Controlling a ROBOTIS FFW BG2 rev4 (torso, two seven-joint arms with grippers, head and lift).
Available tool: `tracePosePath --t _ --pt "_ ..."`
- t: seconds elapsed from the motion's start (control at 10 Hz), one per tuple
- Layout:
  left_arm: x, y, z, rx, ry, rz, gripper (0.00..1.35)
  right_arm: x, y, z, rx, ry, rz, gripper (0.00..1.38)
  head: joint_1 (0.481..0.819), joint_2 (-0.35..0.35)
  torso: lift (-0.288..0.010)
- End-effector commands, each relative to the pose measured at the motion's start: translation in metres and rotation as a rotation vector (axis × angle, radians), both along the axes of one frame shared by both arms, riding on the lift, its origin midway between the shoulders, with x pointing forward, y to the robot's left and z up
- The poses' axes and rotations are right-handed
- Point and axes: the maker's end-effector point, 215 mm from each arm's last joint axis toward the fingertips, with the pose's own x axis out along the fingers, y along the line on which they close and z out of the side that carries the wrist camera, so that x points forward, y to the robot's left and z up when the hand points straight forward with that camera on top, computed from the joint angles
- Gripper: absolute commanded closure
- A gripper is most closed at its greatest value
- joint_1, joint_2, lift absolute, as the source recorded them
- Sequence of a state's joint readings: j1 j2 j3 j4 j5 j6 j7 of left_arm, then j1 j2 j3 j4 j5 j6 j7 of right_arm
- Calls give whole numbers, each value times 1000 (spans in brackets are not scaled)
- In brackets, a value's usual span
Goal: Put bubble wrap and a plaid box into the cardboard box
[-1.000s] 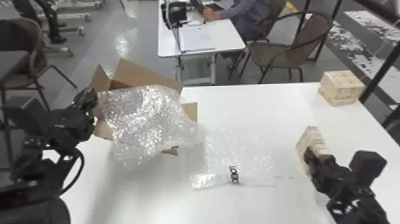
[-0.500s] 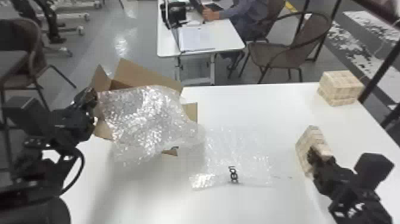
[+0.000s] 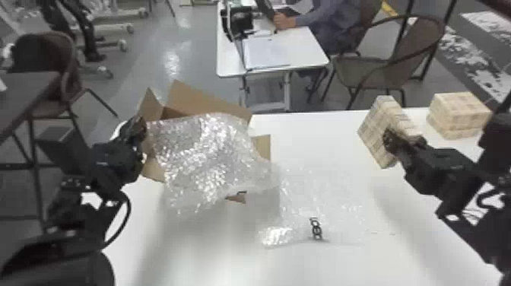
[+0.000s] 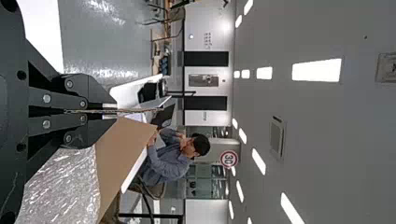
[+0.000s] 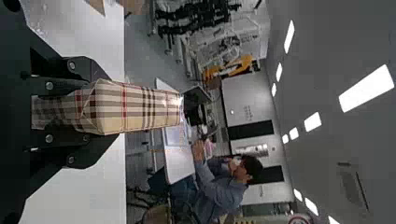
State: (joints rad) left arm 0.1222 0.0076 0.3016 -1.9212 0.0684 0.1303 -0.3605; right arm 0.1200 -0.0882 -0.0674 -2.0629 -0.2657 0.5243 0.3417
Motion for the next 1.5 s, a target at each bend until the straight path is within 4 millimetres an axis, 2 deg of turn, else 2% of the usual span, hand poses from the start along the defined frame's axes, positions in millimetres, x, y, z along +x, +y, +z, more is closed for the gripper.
tracePosePath --t 0.0,0.2,0.4,0.5,0.6,0.7,1.0,1.2,1.4 --pt "1 -2 -1 0 3 -3 1219 12 40 21 46 28 125 1124 635 147 -107" --pt "2 -3 -1 2 6 -4 1219 16 94 45 112 27 281 1124 610 190 -107" --pt "4 -7 -1 6 8 -12 1219 13 142 58 140 48 431 1124 586 244 -107" --pt "6 -9 1 4 6 -16 1219 11 165 52 181 86 505 1125 582 255 -107" --pt "8 -12 1 5 6 -22 1219 6 187 37 238 145 589 1124 576 280 -107" --pt "9 -14 1 5 6 -27 1219 4 201 25 249 184 634 1124 579 302 -107" --pt "12 -19 2 3 4 -36 1219 15 220 4 230 214 672 1124 593 328 -107" --pt "14 -22 5 1 -4 -41 1219 22 250 -16 219 220 758 1124 596 340 -107" --pt "17 -27 6 1 -7 -52 1219 28 265 -35 206 235 795 1124 599 350 -107"
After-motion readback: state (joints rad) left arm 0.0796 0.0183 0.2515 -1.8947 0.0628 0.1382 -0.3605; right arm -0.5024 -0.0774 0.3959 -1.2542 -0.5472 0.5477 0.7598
